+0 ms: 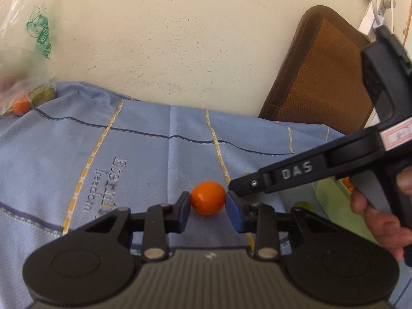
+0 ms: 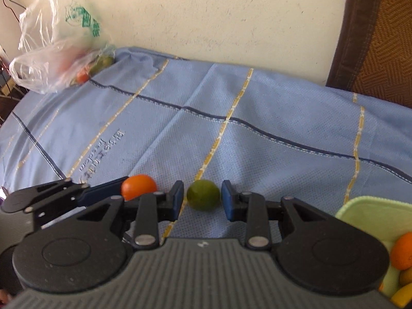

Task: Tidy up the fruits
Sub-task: 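Grasp a small orange with the left tool while the right tool grasps a green lime, then lower the orange and lime into the green bowl and open both tools, then move the right tool to the last green lime and close on it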

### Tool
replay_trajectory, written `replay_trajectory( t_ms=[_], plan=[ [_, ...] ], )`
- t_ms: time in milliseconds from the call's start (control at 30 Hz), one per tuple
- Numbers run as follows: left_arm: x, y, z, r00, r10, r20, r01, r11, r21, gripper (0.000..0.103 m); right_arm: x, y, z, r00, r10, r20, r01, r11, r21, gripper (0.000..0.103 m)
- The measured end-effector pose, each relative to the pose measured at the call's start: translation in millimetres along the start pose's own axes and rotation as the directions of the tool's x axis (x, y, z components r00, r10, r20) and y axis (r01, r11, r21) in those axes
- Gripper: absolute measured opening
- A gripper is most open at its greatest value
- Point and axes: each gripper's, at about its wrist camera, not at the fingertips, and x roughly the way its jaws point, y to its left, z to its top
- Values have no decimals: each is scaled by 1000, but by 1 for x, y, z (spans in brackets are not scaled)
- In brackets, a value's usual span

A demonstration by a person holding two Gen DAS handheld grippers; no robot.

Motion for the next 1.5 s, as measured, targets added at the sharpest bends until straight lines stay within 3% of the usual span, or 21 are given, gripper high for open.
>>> replay_trajectory(
  t_ms=[133,300,533,700,867,1100,1167,1200,1367,1500],
  plan=[
    [-19,-3,-6,1000,-24,5,24,1000,2,30,-26,3,-12,997,30,75,-29,999,-14,29],
    [-46,-25,-10,995,-102,19,101,995,20,30,-92,-5,-49,974,65,219,-62,998,-21,29],
    [-60,-94,1,962,-273,14,270,957,105,30,-168,-36,-113,931,-57,360,48,998,35,29],
    [-41,-145,0,952,-303,-39,305,935,181,31,-179,-63,-149,911,-152,385,127,988,90,29],
    [-14,-173,-5,954,-283,-98,298,930,217,31,-170,-81,-164,912,-162,378,123,985,124,29],
    [0,-171,-10,965,-226,-131,250,946,206,32,-153,-86,-164,910,-156,384,115,985,129,32],
    [-4,-166,-7,966,-230,-121,250,947,200,37,-155,-88,-165,901,-168,400,125,984,131,39],
    [-8,-162,-3,965,-238,-107,255,949,184,40,-159,-90,-165,896,-168,412,123,983,135,43],
    [-38,-130,21,967,-256,-2,254,960,115,40,-178,-90,-158,870,-183,457,129,981,148,42],
    [-64,-93,32,973,-212,87,206,976,65,40,-193,-78,-150,853,-171,493,128,985,119,42]
  ],
)
